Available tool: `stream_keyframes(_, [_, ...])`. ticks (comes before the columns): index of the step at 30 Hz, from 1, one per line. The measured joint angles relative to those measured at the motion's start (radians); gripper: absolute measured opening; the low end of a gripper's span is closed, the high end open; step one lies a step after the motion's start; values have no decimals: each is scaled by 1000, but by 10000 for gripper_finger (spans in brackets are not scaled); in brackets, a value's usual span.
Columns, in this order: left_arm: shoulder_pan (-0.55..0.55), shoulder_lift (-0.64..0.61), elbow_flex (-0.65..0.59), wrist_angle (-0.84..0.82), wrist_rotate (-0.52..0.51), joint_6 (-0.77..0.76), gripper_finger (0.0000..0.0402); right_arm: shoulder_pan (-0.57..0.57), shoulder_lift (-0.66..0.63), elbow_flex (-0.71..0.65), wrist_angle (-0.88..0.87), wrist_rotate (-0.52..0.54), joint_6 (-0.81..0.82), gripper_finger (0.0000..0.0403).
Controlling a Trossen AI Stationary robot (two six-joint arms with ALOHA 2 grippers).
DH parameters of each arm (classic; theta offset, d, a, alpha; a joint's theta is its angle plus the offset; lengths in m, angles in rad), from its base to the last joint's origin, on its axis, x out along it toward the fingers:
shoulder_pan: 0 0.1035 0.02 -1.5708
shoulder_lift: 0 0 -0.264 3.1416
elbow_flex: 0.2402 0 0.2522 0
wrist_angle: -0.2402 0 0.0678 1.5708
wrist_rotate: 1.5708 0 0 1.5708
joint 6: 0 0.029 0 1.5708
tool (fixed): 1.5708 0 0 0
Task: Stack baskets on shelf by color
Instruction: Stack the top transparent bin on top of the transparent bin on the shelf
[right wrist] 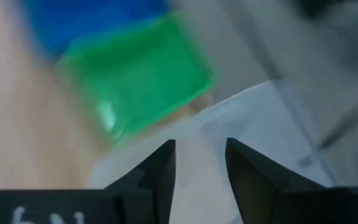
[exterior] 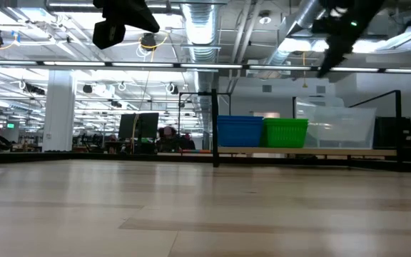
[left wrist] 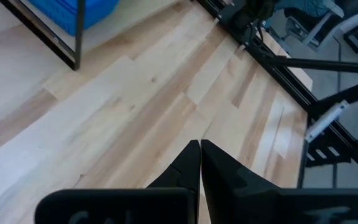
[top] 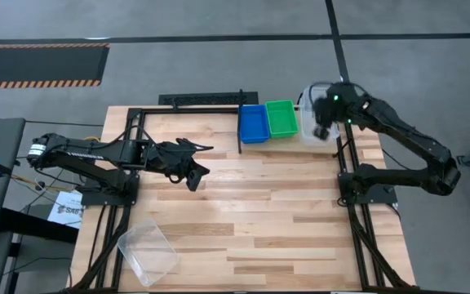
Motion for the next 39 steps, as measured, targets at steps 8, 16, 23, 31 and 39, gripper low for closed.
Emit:
stream_keyframes(8, [0, 0, 0, 0, -63, -2, 0, -28, 89, -5, 339, 331, 373, 103])
stream_keyframes(16, [0, 0, 0, 0, -73, -6, 0, -92, 285, -6, 341, 345, 405, 61])
stream_keyframes(23, [0, 0, 0, -2, -72, -12, 0, -101, 331, 15, 337, 323, 377, 49])
stream_keyframes(31, [0, 0, 0, -3, -76, -11, 0, -88, 214, 29, 484, 347, 409, 23])
stream_keyframes(39, [0, 0, 0, -3, -85, -11, 0, -161, 300, -79, 495, 346, 506, 9])
